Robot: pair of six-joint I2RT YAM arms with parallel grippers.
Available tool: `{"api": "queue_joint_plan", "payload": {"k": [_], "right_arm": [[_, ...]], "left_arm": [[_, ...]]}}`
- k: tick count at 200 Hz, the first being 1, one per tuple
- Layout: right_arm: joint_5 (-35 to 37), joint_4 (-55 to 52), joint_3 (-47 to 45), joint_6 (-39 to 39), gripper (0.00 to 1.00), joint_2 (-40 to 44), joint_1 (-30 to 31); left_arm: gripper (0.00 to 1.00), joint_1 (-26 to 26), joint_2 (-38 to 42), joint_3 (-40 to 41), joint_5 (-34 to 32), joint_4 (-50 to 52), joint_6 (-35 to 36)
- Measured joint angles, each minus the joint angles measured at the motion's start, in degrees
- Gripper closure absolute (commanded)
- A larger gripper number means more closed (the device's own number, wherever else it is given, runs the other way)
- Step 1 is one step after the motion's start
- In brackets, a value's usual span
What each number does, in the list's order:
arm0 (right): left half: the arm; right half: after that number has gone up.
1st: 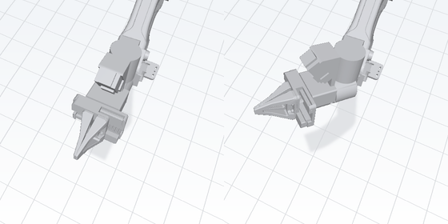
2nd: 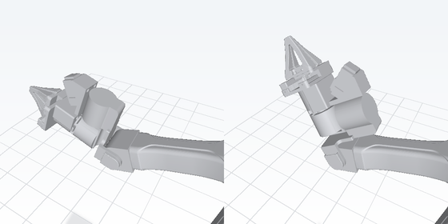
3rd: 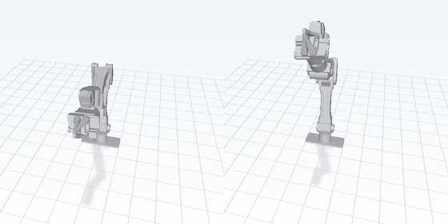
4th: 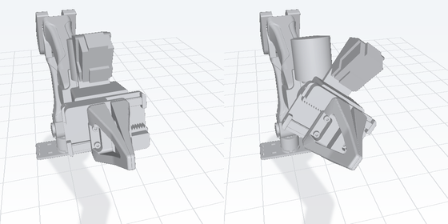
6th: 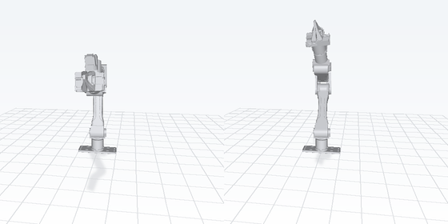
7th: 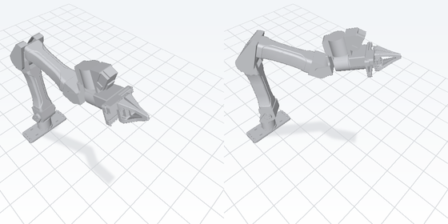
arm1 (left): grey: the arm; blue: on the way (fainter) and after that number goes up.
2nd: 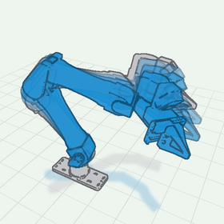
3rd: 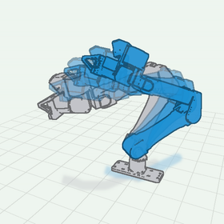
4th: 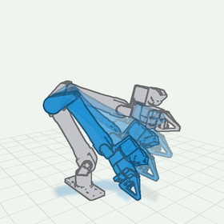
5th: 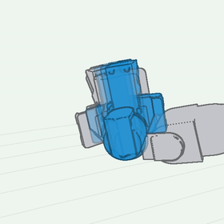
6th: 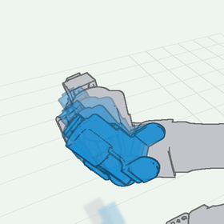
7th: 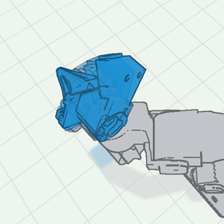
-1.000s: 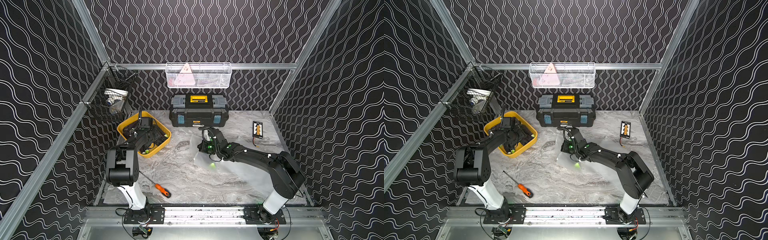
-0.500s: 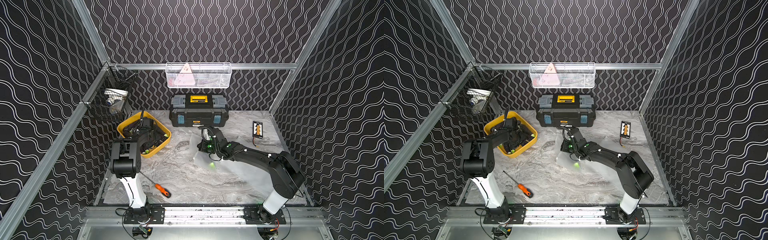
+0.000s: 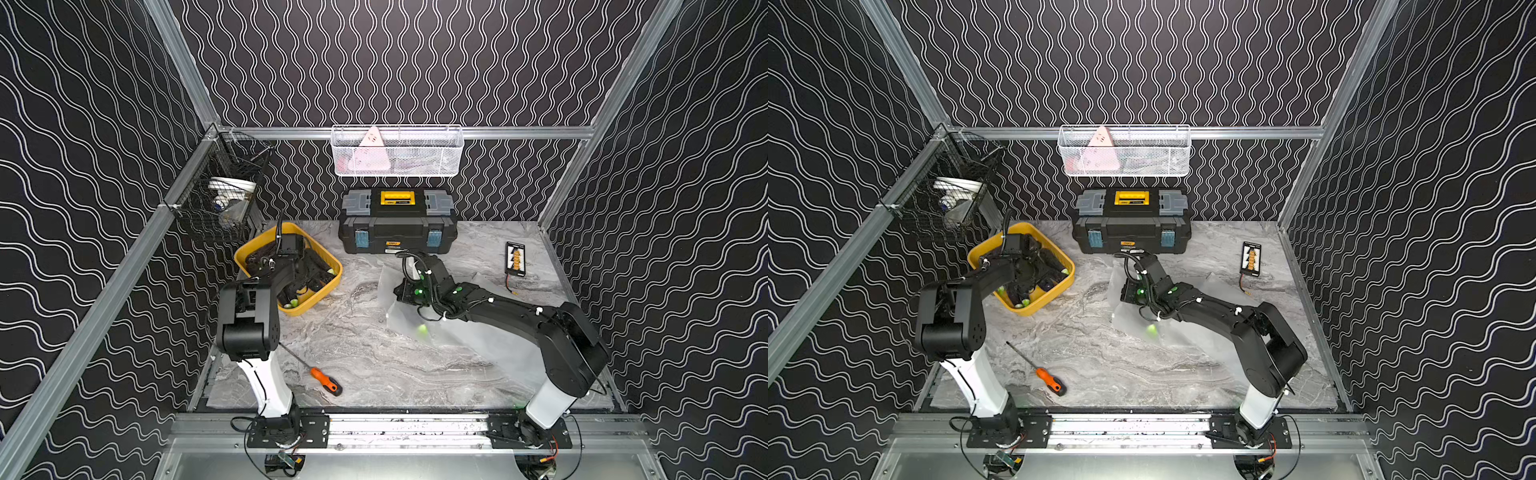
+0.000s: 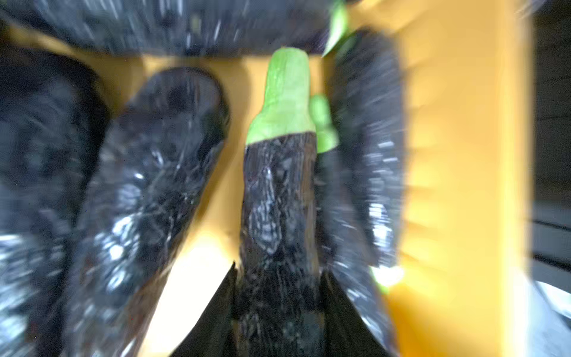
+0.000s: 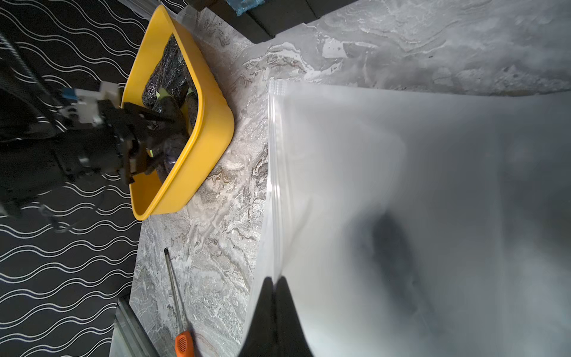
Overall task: Place the eggplant in a zip-top bag and seal the zipper
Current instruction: Pick up the eggplant from the basket, then place the eggplant in the zipper food storage bag.
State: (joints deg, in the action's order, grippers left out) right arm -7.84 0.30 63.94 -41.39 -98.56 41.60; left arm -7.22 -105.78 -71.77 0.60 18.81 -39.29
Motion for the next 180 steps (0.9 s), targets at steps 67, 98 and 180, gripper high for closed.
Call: {"api": "queue_joint_plan", "payload": {"k": [67, 98, 180], "right_arm": [[1.16, -0.55, 2.84, 0.04, 1.0, -1.75, -0.09], [1.29, -0.37, 3.78, -0.09, 1.0, -2.95, -0.09], [-0.72, 0.98, 2.51, -4.55, 1.0, -1.68, -0.02]], "left_arm": [[0.6, 5.97, 16.06, 2.45, -0.37, 1.44, 0.59], [0.61, 15.61, 21.73, 4.98, -0.17, 0.63, -0.31], [0.61, 32.81, 18.88, 13.66, -6.27, -9.49, -7.65]]}}
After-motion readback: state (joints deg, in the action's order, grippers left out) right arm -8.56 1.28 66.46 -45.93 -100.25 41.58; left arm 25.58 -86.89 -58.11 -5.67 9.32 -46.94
